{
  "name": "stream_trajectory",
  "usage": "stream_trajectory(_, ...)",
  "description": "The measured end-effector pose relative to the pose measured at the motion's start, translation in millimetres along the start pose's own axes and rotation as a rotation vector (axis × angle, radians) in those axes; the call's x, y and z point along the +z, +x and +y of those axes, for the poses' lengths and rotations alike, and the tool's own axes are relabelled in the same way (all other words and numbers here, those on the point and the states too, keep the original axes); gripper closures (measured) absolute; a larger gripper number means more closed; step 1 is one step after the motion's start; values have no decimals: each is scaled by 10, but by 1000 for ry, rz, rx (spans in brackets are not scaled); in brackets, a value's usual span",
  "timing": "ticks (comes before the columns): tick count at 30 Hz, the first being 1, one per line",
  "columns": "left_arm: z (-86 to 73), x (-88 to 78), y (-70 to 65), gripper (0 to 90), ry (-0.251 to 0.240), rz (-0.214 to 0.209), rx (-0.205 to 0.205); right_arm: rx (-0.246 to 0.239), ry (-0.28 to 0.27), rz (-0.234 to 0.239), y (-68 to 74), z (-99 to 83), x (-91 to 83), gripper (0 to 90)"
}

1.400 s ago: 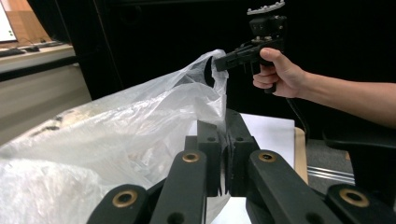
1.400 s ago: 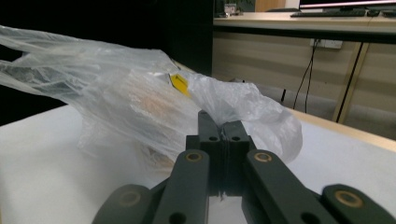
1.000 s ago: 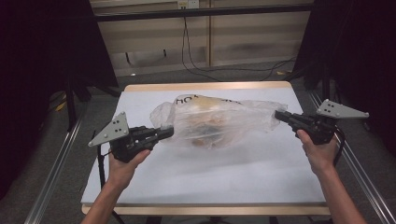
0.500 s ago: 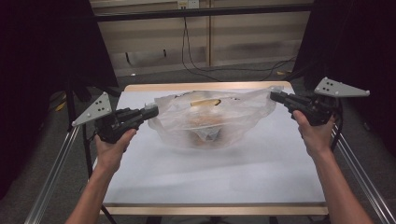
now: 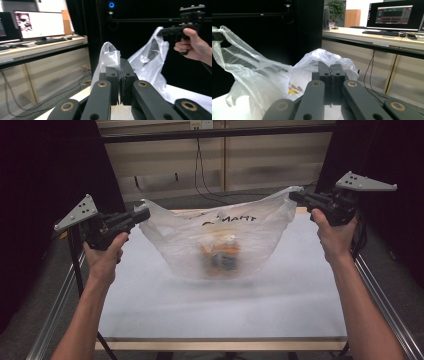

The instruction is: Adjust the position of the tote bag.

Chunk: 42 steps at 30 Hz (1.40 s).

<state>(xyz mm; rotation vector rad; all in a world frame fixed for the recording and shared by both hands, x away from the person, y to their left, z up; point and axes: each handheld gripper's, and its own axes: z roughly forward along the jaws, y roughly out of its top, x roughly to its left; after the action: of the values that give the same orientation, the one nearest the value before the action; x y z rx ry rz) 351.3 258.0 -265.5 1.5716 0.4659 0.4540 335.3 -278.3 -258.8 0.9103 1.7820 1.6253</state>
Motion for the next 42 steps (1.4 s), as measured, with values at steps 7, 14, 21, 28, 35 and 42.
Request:
stream_trajectory(7,26,-33,201,881,24,66,-13,-13,8,-39,-79,100,48,900)
stream_trajectory(14,-105,-36,378,884,99,131,-20,-2,70,-133,-179,32,146,900)
stream_trajectory(21,-279,-22,518,884,165,168,-39,-21,126,-146,-218,-32,212,900)
stream_trajectory(28,-361,-11,557,884,195,157,-48,-36,168,-147,-217,-41,257,900)
stream_trajectory(35,-501,-12,488,884,232,112,-37,-13,200,-127,-243,-264,190,900)
stream_trajectory(42,-559,-2,455,884,277,83,-23,-10,255,-115,-249,-408,137,900)
